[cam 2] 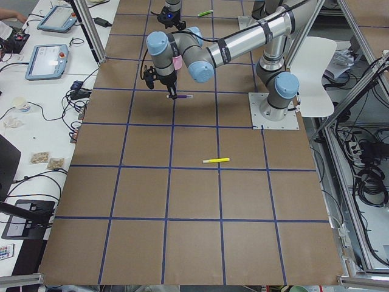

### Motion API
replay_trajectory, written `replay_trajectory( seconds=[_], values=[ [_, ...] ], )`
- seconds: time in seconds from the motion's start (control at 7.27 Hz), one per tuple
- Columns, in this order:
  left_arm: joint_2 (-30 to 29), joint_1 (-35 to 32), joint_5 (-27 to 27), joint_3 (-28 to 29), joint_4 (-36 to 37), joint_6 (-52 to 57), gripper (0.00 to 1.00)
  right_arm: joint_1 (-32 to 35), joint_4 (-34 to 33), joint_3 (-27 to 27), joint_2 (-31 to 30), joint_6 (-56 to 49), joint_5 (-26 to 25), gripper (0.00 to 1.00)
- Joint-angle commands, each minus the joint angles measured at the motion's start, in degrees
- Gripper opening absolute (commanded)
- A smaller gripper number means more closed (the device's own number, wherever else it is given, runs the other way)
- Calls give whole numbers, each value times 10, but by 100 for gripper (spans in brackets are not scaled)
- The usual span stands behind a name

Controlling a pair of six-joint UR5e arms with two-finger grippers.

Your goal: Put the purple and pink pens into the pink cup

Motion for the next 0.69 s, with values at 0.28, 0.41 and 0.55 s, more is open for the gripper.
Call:
replay_trajectory(
  seconds=[0.28, 0.41, 0.55],
  values=[
    [17, -170, 1, 0, 118, -193, 0, -177, 90, -11, -133, 5, 55, 100],
    [22, -215, 5, -1, 150, -241, 0, -202, 115, 19, -167, 36, 57, 94],
    [20, -250, 7, -2, 178, -280, 0, -221, 112, 64, -194, 75, 92, 93]
  ],
)
